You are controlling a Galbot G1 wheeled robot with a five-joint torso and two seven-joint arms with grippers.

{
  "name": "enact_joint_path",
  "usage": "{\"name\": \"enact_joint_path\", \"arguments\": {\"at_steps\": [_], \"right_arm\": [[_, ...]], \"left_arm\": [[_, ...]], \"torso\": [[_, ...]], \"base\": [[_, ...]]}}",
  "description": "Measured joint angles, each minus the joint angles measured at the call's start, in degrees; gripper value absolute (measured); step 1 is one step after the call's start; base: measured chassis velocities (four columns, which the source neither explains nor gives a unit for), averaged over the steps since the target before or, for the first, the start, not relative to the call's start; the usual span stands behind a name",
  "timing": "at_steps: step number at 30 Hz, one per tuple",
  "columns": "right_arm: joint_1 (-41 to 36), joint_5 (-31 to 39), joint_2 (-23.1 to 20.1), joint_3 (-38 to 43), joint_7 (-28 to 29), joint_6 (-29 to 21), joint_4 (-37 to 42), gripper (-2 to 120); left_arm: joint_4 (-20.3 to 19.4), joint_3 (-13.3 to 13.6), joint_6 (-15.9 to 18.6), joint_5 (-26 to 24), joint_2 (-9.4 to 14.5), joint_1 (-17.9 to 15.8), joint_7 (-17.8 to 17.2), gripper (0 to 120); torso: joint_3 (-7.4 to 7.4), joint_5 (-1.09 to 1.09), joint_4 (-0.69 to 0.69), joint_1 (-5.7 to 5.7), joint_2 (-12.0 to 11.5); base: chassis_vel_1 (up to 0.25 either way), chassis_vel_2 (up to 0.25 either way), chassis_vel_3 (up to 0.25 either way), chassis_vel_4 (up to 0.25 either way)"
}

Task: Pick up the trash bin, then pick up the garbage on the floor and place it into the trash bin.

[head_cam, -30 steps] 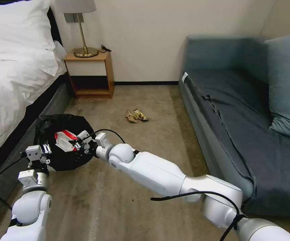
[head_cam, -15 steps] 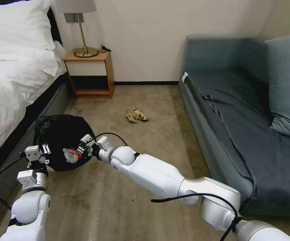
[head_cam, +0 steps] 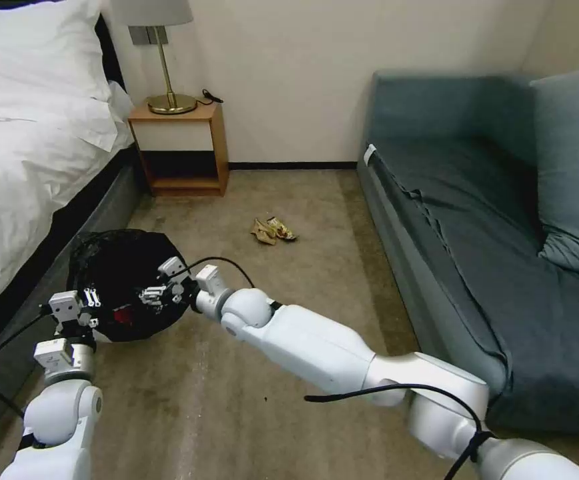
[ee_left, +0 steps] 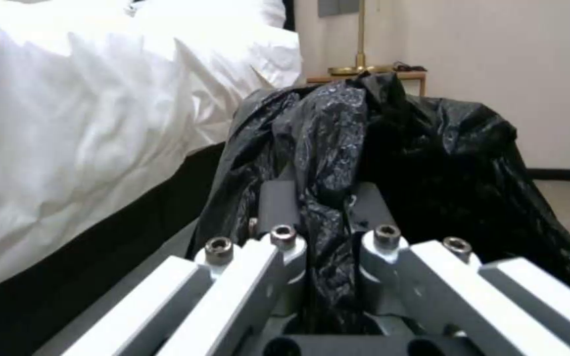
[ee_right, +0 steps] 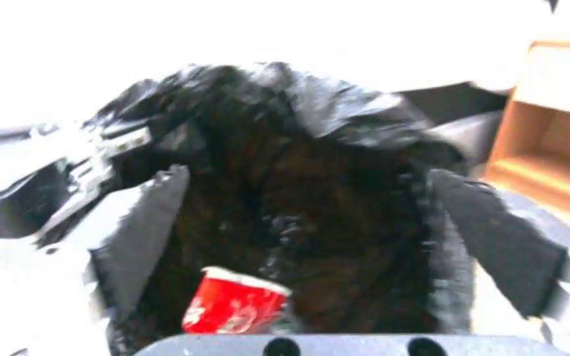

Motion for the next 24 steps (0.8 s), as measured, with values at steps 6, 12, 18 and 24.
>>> {"name": "enact_joint_path", "arguments": {"at_steps": [6, 12, 18, 24], "right_arm": [[-0.7, 0.4, -3.6, 4.6, 5.5, -0.1, 3.0, 100], [-4.1, -2.8, -7.9, 12.6, 5.3, 2.1, 2.2, 100], [-9.4, -4.4, -8.8, 20.1, 4.8, 3.9, -3.4, 100], [-12.7, -1.8, -9.0, 25.2, 5.5, 2.7, -5.6, 100]], "left_arm": [[-0.4, 0.1, 0.6, -1.7, -0.3, -0.7, -0.6, 5], [-0.5, -0.1, 0.9, -2.5, -0.3, -0.8, -1.1, 5], [-2.3, 0.1, 1.0, -3.5, -1.5, -0.3, -1.7, 5], [-2.9, 0.7, 1.1, -3.1, -2.4, 0.1, -1.9, 5]], "torso": [[0.0, 0.0, 0.0, 0.0, 0.0], [0.0, 0.01, -0.02, 0.0, 0.0], [0.0, 0.01, 0.0, 0.0, 0.0], [0.0, 0.0, 0.0, 0.0, 0.0]], "base": [[0.0, 0.0, 0.0, 0.0], [0.0, 0.0, 0.0, 0.0], [0.0, 0.0, 0.0, 0.0], [0.0, 0.0, 0.0, 0.0]]}}
